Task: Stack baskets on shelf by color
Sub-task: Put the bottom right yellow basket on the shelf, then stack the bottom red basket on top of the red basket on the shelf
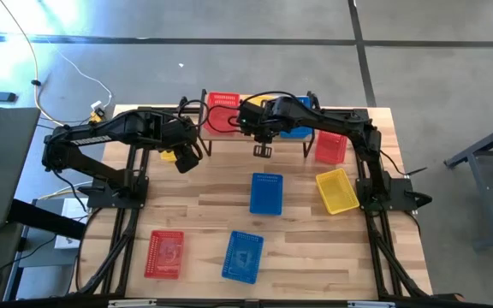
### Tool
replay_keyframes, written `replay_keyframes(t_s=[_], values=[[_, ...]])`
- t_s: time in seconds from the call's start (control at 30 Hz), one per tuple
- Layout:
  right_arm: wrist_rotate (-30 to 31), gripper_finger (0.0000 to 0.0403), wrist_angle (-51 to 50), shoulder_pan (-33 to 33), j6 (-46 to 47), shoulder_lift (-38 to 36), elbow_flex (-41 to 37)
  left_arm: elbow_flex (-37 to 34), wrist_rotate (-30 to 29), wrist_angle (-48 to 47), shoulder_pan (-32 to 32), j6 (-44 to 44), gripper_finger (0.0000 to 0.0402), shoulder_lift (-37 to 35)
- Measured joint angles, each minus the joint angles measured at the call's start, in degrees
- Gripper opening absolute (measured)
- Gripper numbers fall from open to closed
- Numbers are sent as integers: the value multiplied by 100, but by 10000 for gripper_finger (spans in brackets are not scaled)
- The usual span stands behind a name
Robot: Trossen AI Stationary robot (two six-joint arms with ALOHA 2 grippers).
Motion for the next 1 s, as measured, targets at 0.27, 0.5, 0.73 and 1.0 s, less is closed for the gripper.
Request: replay_keyframes(t_s=[0.27,0.5,0.73,1.0], values=[[-5,64,-141,36,89,-83,0,0,0,-2,-1,-8,156,0],[1,64,-164,50,97,-91,0,2,412,-2,-16,-145,156,0],[3,64,-103,76,165,-272,0,2,634,-4,-194,-193,156,0],[-10,64,-71,120,198,-551,0,2,1326,-234,-768,-588,156,0]])
